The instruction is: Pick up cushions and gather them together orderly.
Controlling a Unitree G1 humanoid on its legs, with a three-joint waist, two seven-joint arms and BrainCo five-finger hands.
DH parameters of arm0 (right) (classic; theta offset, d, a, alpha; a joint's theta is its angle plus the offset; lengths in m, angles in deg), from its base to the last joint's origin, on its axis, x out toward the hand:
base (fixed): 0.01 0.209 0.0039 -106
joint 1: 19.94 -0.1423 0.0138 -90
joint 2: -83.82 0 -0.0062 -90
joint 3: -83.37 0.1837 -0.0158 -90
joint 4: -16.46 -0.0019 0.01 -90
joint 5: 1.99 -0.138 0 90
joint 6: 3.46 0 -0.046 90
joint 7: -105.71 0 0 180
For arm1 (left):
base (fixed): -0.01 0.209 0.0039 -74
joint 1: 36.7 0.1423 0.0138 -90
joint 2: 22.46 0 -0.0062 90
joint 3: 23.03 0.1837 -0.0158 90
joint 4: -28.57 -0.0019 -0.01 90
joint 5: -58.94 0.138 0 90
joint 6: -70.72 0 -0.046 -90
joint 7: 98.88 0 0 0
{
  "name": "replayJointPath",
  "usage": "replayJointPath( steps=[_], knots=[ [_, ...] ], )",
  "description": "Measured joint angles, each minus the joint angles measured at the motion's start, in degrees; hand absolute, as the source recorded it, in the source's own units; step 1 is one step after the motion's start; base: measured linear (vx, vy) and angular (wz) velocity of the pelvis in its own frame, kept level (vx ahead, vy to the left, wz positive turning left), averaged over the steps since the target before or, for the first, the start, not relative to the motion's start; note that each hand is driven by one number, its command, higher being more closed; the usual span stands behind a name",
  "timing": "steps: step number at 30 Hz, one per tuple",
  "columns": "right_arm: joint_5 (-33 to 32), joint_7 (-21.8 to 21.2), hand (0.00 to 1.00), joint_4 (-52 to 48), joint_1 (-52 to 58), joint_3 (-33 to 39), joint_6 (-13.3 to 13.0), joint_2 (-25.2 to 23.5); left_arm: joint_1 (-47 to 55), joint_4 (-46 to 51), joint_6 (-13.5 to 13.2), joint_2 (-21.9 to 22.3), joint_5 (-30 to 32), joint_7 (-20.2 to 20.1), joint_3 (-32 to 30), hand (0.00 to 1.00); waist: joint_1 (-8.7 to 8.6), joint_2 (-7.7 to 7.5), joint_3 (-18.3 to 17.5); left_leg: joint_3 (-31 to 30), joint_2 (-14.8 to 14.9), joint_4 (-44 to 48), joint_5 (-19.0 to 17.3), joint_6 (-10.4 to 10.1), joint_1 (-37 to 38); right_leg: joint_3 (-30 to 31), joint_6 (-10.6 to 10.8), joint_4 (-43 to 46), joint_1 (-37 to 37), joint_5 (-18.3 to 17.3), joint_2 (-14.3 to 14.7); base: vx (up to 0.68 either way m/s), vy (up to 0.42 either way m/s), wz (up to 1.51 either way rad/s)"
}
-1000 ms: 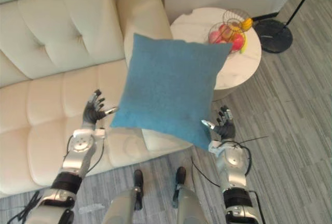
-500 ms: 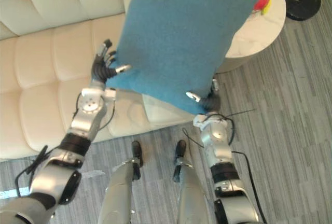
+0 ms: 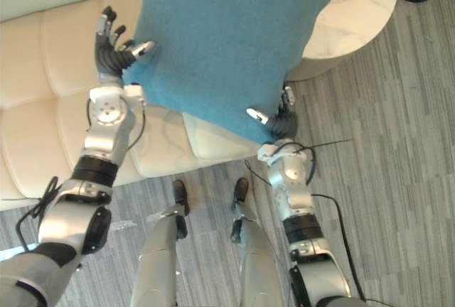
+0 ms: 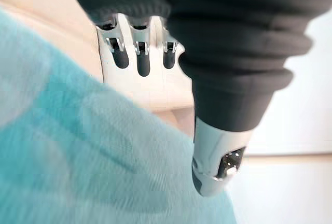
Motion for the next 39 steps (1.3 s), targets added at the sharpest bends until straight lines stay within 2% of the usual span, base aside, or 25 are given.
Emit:
replayJointPath(
  steps=[4, 10, 14, 20, 24, 31, 32, 33, 39],
  knots=[
    [0.01, -0.02, 0.0, -0.92, 1.61, 1.4, -0.63, -1.86, 0.15, 0.0, 0.0, -0.71, -0.11, 0.17, -2.94, 0.0, 0.08, -0.27, 0.21, -0.05, 0.07, -0.68, 0.27, -0.25, 1.02, -0.04, -0.02, -0.54, 0.92, 0.01, 0.23, 0.05, -0.023, 0.01],
    [0.02, -0.86, 0.0, -2.22, 3.02, 1.95, -0.93, -1.88, 0.31, -0.06, -0.09, -2.71, -1.09, -0.76, -3.52, 0.0, 0.07, -0.73, 0.46, -0.09, 0.08, -1.67, 0.28, -0.27, 1.63, -0.09, -0.02, -1.37, 1.72, 0.01, 0.42, 0.04, -0.018, 0.01],
    [0.01, -1.18, 0.0, -2.25, 2.96, 2.2, -0.94, -1.76, 0.32, -2.71, -0.07, -2.94, -1.16, -3.09, -3.51, 0.0, -0.02, -0.87, 0.54, -0.08, 0.17, -1.67, 0.34, -0.36, 1.1, -0.09, 0.05, -2.43, 1.56, 0.41, 0.69, 0.06, -0.025, -0.01],
    [0.01, -1.63, 0.0, -4.1, 2.17, 2.87, -0.92, -1.49, 0.12, -4.75, 0.18, -2.95, -1.1, -6.93, -3.38, 0.0, -0.35, -2.14, 1.37, -0.19, 0.79, -0.64, 0.26, -0.36, -1.66, 0.19, 0.51, -3.0, -0.45, 0.96, 1.31, 0.03, -0.02, -0.02],
    [0.0, -1.63, 0.0, -4.06, 0.92, 3.66, -0.83, -1.48, 0.19, -6.43, 0.71, -1.13, -1.1, -8.15, -3.29, 0.0, -0.49, -2.41, 2.05, -0.16, 1.02, 0.02, 0.25, -0.35, -2.4, 0.37, 0.6, -2.98, -1.01, 1.27, 1.47, 0.02, -0.029, -0.04],
    [-0.02, -1.24, 0.0, -4.03, -0.5, 3.75, -0.64, -1.42, 0.84, -5.33, 0.64, 0.5, -1.14, -8.0, 2.68, 0.0, 0.2, -2.42, 2.08, -0.16, 1.54, 2.05, -0.77, -0.24, -3.27, 0.96, 1.01, -2.99, -1.09, 1.69, 1.82, 0.0, -0.01, -0.04],
    [-0.02, -1.06, 0.0, -4.03, -0.53, 3.76, -0.62, -1.4, 1.14, -4.52, 0.62, 0.52, -1.25, -7.9, 3.64, 1.0, 0.26, -2.42, 2.08, -0.17, 1.5, 2.05, -0.77, -0.23, -3.27, 0.95, 1.0, -2.98, -1.09, 1.69, 1.8, 0.0, 0.0, 0.0],
    [-0.02, -0.95, 1.0, -4.03, -0.53, 3.76, -0.59, -1.37, 1.52, -3.45, 0.49, 0.53, -1.68, -7.89, 4.52, 1.0, 0.3, -2.42, 2.08, -0.18, 1.46, 2.04, -0.75, -0.23, -3.27, 0.92, 0.99, -2.99, -1.09, 1.7, 1.76, 0.0, 0.0, 0.0],
    [-0.18, 0.31, 1.0, -3.94, -0.67, 4.12, -0.24, 0.57, 1.93, 1.34, -0.69, 0.23, -7.38, -7.81, 10.06, 1.0, 0.34, -2.42, 2.07, -0.41, 0.65, 1.98, -0.65, -0.14, -2.7, 0.59, 0.94, -2.98, -0.34, 1.73, 1.09, 0.02, -0.005, 0.04]
  ],
)
